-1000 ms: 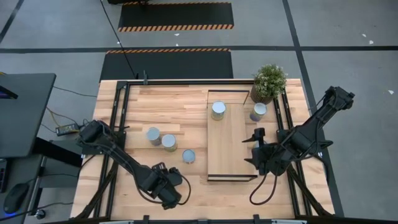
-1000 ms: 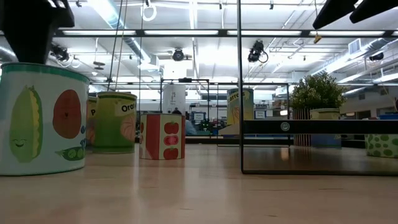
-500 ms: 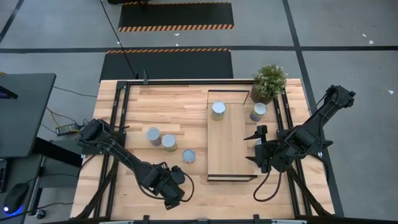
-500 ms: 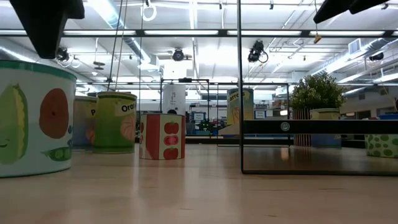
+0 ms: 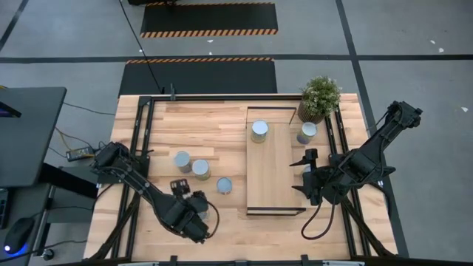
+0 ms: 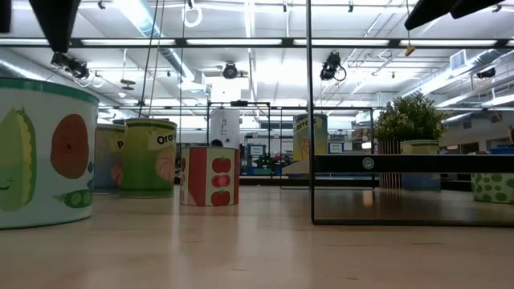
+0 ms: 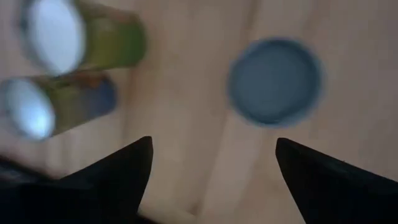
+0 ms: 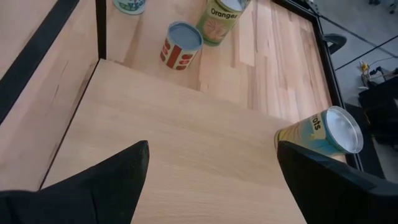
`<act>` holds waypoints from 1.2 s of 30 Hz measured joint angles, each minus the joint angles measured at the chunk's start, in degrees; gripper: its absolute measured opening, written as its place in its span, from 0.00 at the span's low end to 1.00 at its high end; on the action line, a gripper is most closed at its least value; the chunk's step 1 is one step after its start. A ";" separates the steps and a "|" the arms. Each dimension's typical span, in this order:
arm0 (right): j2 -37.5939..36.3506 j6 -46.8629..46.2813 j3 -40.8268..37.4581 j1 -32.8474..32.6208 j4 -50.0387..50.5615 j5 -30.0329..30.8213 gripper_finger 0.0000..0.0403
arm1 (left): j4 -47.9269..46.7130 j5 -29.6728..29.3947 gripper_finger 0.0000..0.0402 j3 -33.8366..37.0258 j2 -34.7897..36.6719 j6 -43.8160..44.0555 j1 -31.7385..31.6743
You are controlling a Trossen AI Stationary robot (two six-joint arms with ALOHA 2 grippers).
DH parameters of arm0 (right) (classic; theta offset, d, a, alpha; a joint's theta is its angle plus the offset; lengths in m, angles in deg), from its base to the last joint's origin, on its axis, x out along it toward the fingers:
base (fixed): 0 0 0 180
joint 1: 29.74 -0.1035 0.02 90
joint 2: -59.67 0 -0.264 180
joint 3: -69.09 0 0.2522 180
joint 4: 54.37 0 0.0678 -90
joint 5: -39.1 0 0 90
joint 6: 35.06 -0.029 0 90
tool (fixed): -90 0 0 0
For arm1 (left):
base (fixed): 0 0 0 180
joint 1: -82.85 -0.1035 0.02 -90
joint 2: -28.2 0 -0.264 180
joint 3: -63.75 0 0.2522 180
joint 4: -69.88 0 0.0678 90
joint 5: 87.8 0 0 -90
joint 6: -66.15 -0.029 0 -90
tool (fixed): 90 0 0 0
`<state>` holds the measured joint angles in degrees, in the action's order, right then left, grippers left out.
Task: Pick and place cans onto a shelf
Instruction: Put the canned oranges on the shelf
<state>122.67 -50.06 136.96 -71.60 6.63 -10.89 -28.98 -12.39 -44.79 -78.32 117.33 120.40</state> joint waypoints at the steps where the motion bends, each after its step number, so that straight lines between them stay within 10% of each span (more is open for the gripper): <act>1: 0.00 0.33 0.00 0.00 0.00 0.04 0.90 | -1.14 -0.53 0.86 0.00 0.02 -0.66 -0.62; 19: 0.00 1.88 0.00 0.04 -0.02 0.90 0.90 | 1.16 -0.76 0.68 1.94 4.56 -29.27 -23.06; 36: -0.02 1.31 -0.02 0.04 -0.08 1.02 0.90 | 18.12 -0.86 0.65 28.04 25.49 -18.27 -25.57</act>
<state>122.65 -48.75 136.94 -71.56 6.55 -9.87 -10.87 -13.25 -16.75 -52.82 99.05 94.83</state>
